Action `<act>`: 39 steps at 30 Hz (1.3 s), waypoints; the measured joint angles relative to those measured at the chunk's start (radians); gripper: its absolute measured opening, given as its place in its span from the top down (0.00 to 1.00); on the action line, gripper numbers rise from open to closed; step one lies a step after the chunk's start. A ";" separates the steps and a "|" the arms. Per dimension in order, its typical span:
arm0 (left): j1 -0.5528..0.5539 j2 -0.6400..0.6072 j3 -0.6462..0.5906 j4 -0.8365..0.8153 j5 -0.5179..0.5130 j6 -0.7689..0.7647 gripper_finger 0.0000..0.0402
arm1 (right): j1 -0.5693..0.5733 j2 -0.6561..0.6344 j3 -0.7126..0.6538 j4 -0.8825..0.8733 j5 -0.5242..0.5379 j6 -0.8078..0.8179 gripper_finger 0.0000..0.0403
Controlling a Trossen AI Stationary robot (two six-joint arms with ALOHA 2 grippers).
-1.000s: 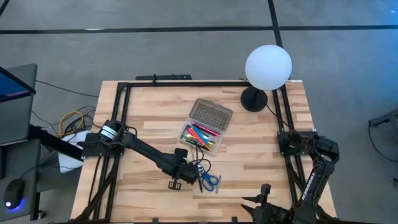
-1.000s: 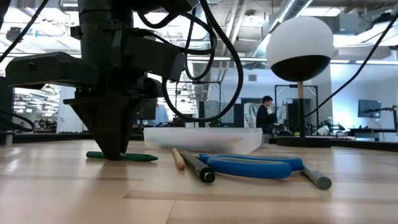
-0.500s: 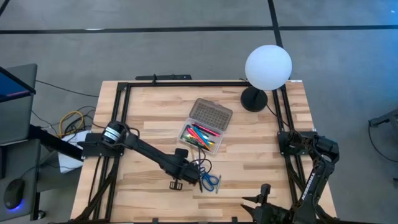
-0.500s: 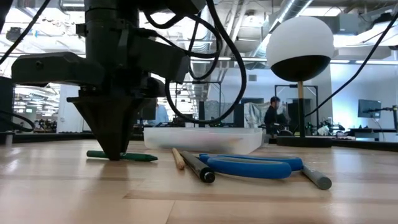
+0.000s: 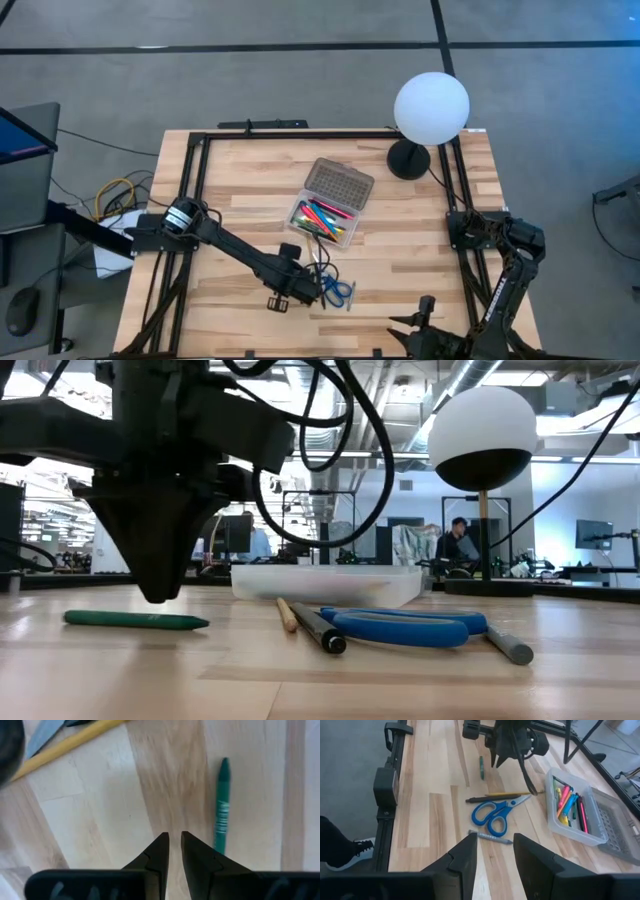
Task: Pick & place school supplies into a supply box
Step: Put the green crayon into the gray supply box
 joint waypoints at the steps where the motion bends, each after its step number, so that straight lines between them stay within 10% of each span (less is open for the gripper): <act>1: 0.000 0.000 0.000 0.003 0.000 -0.012 0.88 | 0.000 0.000 0.000 0.002 0.000 0.000 0.70; 20: -0.145 -0.004 0.003 0.144 0.111 -0.064 0.88 | 0.000 0.000 0.000 0.007 -0.002 0.000 0.70; 39: -0.229 0.002 0.003 0.170 -0.079 -0.115 0.88 | -0.021 0.000 0.000 0.014 -0.002 0.000 0.70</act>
